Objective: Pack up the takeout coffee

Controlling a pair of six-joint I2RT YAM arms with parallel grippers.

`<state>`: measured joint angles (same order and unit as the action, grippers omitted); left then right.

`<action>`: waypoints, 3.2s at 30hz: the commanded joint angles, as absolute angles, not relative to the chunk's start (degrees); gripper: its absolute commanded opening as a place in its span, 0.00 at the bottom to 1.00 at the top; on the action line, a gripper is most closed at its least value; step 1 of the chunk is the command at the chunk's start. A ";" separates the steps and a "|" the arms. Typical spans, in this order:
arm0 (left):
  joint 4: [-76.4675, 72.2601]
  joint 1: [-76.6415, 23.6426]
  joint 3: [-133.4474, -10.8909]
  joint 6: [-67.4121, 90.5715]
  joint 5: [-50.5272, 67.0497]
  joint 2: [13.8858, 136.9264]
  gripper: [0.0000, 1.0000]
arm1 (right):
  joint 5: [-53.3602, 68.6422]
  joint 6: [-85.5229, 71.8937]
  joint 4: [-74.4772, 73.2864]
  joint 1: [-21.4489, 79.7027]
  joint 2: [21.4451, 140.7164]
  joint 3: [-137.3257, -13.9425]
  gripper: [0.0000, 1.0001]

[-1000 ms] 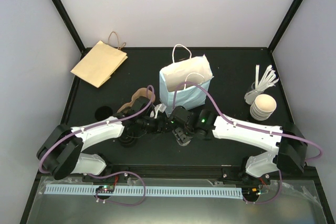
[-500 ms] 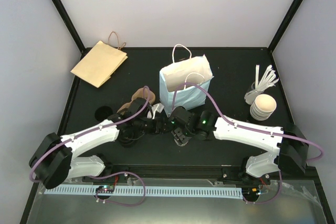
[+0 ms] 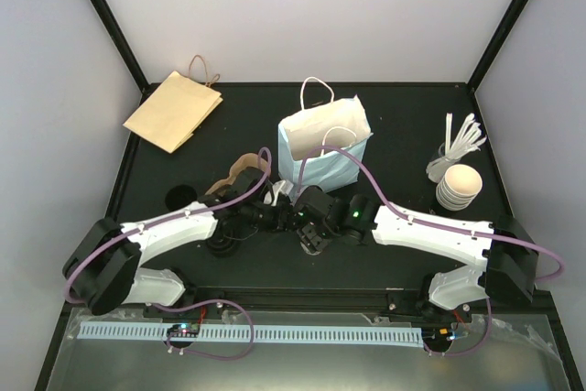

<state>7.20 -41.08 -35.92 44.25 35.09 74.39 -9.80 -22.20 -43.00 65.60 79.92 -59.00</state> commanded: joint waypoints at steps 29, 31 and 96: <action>16.39 -42.18 -40.74 39.82 30.21 77.73 0.64 | -14.20 -24.24 -49.10 66.36 69.65 -63.69 0.99; 17.61 -42.23 -41.60 39.68 30.07 76.28 0.66 | -13.45 -25.02 -48.71 66.16 67.92 -62.60 0.99; 29.81 -56.87 -54.35 -1.75 12.59 61.81 0.99 | 3.52 -37.69 -33.75 48.60 49.54 -39.29 0.89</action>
